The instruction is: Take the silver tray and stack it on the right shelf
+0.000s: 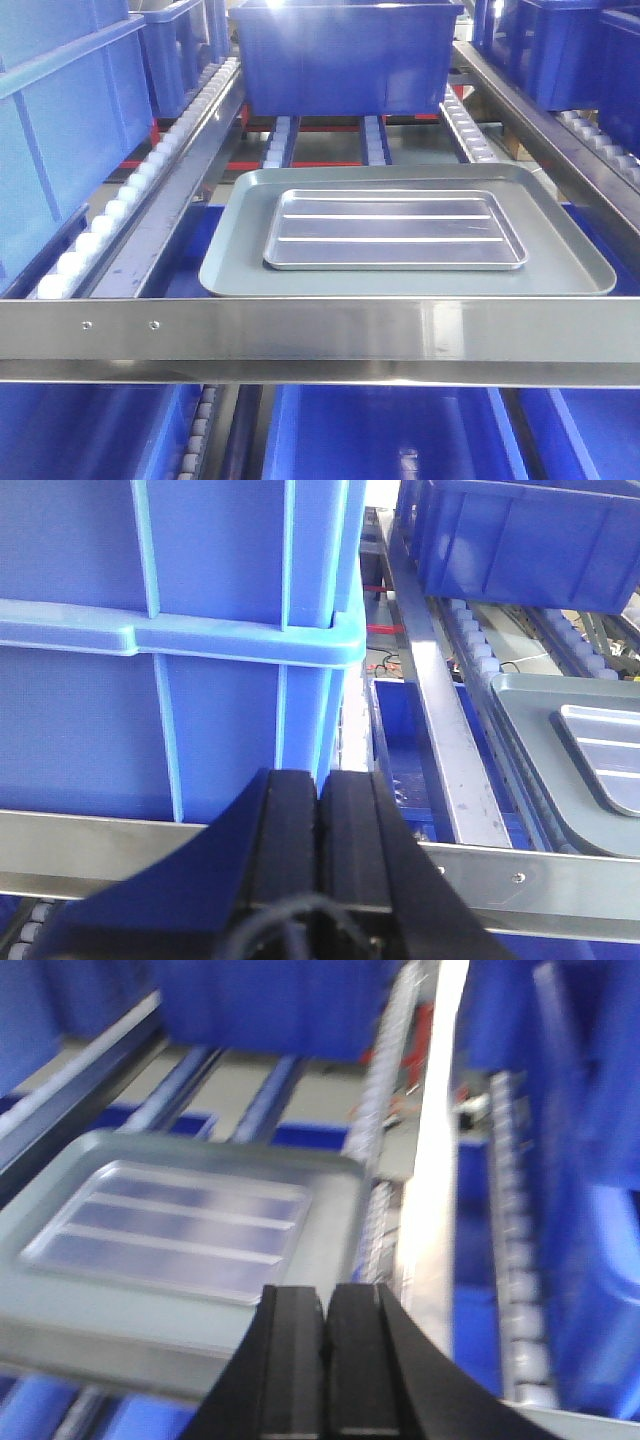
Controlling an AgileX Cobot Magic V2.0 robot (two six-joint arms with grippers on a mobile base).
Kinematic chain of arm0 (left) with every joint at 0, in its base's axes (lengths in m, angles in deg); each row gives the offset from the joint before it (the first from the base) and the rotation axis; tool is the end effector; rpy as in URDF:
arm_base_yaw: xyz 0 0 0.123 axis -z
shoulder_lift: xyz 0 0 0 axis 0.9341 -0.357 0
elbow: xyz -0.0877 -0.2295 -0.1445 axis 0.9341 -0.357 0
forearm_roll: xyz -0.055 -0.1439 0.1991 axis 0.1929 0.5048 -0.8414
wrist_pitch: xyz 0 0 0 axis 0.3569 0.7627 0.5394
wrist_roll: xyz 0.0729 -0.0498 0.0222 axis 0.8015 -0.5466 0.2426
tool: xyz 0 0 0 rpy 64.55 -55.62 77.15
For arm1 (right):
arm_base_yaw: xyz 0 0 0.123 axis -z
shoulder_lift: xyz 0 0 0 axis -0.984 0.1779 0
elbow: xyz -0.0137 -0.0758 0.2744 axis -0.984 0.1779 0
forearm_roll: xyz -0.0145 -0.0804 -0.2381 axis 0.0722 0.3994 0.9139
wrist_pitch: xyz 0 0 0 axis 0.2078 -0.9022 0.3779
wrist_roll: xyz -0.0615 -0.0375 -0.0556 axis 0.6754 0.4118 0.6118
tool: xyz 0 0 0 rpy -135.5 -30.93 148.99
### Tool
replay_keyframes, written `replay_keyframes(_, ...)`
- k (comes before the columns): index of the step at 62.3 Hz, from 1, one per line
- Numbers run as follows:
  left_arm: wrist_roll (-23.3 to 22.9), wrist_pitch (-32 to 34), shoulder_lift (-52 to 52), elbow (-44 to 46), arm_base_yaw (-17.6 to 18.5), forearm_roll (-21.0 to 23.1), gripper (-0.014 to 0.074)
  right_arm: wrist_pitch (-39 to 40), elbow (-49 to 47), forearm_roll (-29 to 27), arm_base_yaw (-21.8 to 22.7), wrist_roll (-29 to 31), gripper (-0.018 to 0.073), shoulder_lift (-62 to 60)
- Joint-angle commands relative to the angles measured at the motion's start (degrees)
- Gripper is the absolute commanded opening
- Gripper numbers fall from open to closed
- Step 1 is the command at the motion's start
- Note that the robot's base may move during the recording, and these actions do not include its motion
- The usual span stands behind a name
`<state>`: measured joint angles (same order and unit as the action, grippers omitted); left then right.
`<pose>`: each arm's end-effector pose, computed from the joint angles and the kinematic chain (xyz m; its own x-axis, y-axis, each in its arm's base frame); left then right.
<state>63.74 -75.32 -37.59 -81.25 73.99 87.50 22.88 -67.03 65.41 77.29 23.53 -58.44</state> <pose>0.0567 -0.0050 0.1964 -0.0119 -0.0471 -0.9988 0.0864 0.9951 -0.0479 0.0577 0.0038 0.2646 -0.0875 0.0041 -0.9962 -0.0580 0.9983 0.0092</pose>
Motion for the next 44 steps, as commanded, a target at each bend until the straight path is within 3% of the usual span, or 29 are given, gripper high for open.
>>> replay_keyframes(1, 0.06, 4.97, 0.94, -1.05, 0.43, 0.47, -0.0101, 9.23, 4.06, -0.92, 4.22, 1.23, 0.0057, -4.74)
replay_keyframes(8, 0.06, 4.97, 0.94, -1.05, 0.43, 0.47, -0.0101, 12.12, 10.58, -0.93, 7.99, 0.52, 0.0057, -10.18)
replay_keyframes(15, 0.06, 4.97, 0.94, -1.05, 0.43, 0.47, -0.0101, 18.20, 15.52, -0.93, 8.38, -2.11, 0.0057, -9.91)
replay_keyframes(44, 0.06, 4.97, 0.83, -1.05, 0.43, 0.47, -0.0101, 16.55, 15.24, -0.93, 8.38, -2.59, 0.0057, -9.91)
